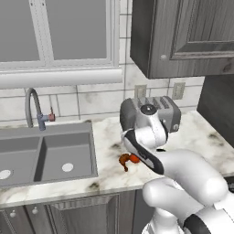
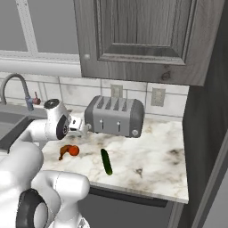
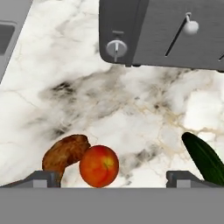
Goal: Open the fridge, remove the apple, cucumber, and chicken drumstick, and place them on any counter.
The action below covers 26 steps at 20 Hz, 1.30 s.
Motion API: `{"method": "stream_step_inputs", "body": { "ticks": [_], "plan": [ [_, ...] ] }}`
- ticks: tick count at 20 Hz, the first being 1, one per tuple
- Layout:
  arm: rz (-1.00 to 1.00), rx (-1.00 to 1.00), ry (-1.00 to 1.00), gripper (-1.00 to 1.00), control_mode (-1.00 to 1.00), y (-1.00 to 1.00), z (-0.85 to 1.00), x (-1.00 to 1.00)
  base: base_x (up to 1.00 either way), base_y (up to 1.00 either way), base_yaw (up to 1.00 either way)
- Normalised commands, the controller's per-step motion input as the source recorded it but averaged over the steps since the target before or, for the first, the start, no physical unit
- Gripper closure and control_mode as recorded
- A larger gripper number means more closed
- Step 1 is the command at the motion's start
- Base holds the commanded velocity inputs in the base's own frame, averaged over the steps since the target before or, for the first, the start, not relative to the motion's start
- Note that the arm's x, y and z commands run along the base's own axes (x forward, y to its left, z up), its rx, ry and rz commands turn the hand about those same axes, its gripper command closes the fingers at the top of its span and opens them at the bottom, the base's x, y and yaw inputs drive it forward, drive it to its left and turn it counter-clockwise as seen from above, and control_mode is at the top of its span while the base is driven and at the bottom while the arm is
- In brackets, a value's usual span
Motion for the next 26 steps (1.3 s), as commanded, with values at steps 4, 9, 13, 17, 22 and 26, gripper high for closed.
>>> {"method": "stream_step_inputs", "body": {
  "ticks": [4,9,13,17,22,26],
  "plan": [
    [0.00,0.00,-0.17,-1.00,-1.00,0.00,0.85,-0.40,0.00,0.00,0.00],
    [0.00,0.03,-0.12,-1.00,-1.00,0.00,0.87,-0.50,0.00,0.00,0.00],
    [-0.03,0.04,-0.09,-1.00,-1.00,0.00,0.93,-0.51,0.00,0.00,0.00],
    [-0.07,0.07,-0.01,-1.00,-1.00,0.00,0.81,-0.44,0.00,0.00,0.00],
    [-0.11,0.07,0.00,-1.00,-1.00,-0.13,0.54,-0.67,0.00,0.00,0.00],
    [-0.12,0.06,0.00,-1.00,-1.00,-0.38,0.21,-0.84,0.00,0.00,0.00]
  ]
}}
